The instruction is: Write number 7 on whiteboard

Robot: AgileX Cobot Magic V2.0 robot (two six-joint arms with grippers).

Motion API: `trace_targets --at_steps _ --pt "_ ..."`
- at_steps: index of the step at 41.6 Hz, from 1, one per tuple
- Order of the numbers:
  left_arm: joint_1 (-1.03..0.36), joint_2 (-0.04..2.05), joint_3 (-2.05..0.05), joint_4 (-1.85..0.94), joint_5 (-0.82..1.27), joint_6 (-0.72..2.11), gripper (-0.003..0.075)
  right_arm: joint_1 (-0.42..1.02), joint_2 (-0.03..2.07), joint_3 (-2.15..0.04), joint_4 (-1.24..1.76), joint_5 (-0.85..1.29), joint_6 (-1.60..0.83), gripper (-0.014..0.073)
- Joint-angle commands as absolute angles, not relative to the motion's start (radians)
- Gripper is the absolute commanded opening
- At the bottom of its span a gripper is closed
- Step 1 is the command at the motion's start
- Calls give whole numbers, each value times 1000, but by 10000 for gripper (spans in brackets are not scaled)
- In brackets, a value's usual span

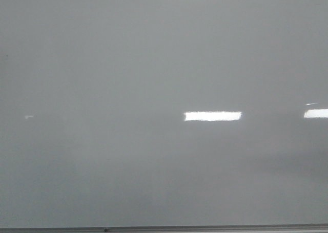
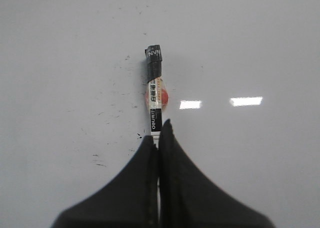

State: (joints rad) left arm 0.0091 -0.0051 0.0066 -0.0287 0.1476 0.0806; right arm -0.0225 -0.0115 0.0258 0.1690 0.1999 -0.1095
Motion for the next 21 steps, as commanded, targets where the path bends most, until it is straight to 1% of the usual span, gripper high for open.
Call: trace_targets --at_steps 1,11,17,21 --pt "4 -19 10 -30 64 79 -20 -27 -29 23 159 127 -110 -68" --pt "4 -19 10 -30 24 79 -20 -27 -29 23 159 116 -110 -68" --pt "4 -19 10 -30 19 79 -20 -27 -29 23 159 75 -110 -68" --pt "4 -19 10 -30 -33 79 -20 -27 -29 22 159 32 -110 -68"
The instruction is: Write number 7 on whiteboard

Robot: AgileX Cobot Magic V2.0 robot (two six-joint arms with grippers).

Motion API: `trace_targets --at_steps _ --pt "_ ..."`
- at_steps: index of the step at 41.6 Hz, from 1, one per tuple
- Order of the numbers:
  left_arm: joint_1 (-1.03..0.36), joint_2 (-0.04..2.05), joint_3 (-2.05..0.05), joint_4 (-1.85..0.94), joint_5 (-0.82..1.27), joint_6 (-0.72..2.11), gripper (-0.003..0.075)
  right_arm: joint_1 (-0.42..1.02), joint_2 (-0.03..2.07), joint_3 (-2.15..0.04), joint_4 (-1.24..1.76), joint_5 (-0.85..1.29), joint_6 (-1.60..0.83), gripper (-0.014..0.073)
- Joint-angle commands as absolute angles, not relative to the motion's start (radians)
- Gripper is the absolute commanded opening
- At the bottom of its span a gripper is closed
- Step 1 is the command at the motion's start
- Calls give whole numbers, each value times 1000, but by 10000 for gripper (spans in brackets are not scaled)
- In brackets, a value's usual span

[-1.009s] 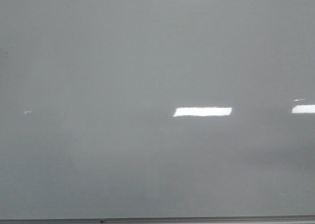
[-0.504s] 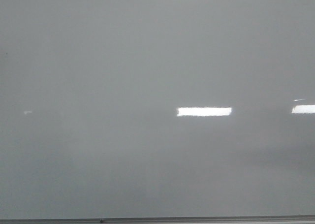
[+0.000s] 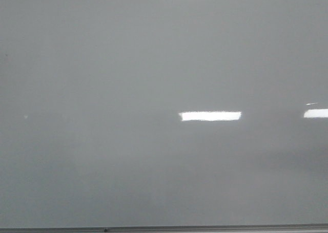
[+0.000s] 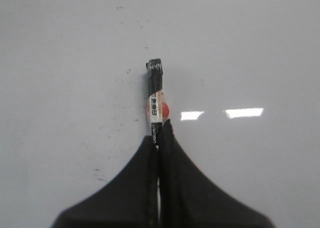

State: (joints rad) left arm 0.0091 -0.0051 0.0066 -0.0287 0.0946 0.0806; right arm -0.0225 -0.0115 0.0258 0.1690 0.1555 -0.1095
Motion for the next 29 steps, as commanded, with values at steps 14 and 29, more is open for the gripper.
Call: trace_targets --at_steps 14,29 --pt "4 -2 -180 -49 -171 77 -20 -27 -20 -152 199 25 -106 -68" --pt "4 374 -513 -49 284 77 -20 -27 322 -459 297 346 -94 -68"
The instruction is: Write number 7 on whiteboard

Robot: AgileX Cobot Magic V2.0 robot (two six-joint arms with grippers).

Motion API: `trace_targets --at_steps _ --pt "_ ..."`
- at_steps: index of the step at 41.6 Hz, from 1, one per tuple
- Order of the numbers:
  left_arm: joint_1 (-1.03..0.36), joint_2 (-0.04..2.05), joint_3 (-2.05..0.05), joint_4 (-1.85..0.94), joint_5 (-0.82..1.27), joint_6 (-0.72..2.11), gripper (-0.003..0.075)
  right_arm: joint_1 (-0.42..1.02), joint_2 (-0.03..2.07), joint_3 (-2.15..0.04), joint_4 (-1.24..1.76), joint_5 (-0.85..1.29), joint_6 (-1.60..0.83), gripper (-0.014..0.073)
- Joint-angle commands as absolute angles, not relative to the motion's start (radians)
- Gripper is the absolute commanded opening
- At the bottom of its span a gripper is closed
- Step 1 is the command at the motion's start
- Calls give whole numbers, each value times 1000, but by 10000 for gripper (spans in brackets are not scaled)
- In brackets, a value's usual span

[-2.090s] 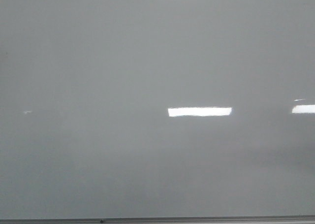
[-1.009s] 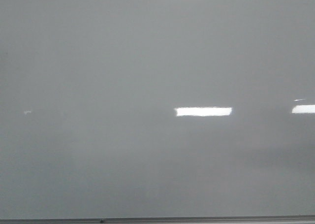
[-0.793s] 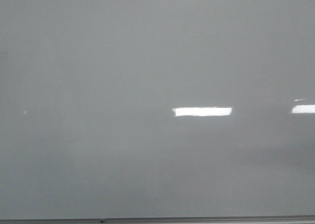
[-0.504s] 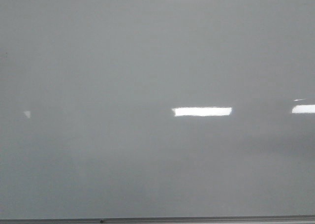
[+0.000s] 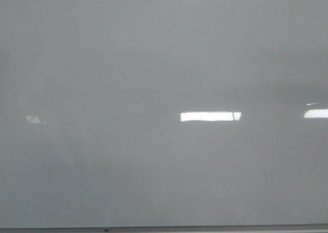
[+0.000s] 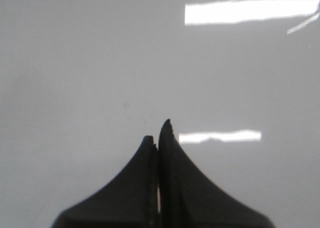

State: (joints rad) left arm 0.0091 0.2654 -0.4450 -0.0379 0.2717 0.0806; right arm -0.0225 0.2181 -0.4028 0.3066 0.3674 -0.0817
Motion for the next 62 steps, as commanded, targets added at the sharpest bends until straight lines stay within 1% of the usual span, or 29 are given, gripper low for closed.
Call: trace_targets --at_steps 1,7,9,10,12,15,16,17,18,19,20,21,22,24,25,26,27,29,36,43,49,62 --pt "4 401 -515 -49 284 77 -20 -27 342 -463 290 346 -94 -68" --pt "4 471 -520 -49 282 77 -19 -27 407 -464 259 347 -94 -68" --pt "4 475 -520 -49 282 77 -3 -27 408 -464 248 348 -94 -68" --pt "4 476 -520 -49 282 77 13 -27 408 -464 241 347 -94 -68" --pt "4 476 -520 -49 282 77 72 -27 408 -464 228 343 -94 -63" --pt "4 476 -520 -49 284 77 189 -27 408 -464 215 343 -94 -13" --pt "4 476 -517 -49 284 77 254 -27 408 -464 215 343 -94 32" --pt "4 476 -515 -49 284 77 289 -27 408 -464 215 343 -94 74" --pt "4 476 -515 -49 284 77 361 -27 408 -464 215 343 -94 123" --pt "4 476 -510 -49 284 77 432 -27 408 -464 215 343 -94 197" --pt "4 476 -508 -49 284 77 465 -27 408 -464 215 344 -94 258" --pt "4 476 -508 -49 284 77 512 -27 408 -464 215 344 -94 300" --pt "4 476 -506 -49 284 77 566 -27 408 -464 215 344 -94 383" --pt "4 478 -498 -49 284 77 620 -27 408 -464 215 344 -94 494" --pt "4 478 -496 -53 284 77 634 -27 408 -464 215 344 -94 540" --pt "4 478 -491 -53 286 77 643 -27 408 -464 215 344 -94 593" --pt "4 478 -485 -53 288 77 641 -27 408 -464 215 344 -94 625" --pt "4 483 -477 -48 291 77 638 -27 408 -464 215 345 -94 668" --pt "24 596 -475 -48 305 77 638 -27 408 -464 216 349 -94 644" --pt "81 844 -541 -52 369 64 638 -22 408 -464 216 352 -94 644" --pt "103 1023 -601 -54 364 48 638 -20 408 -464 216 352 -94 644" --pt "45 1271 -616 -54 113 48 638 -20 408 -464 216 352 -94 644"
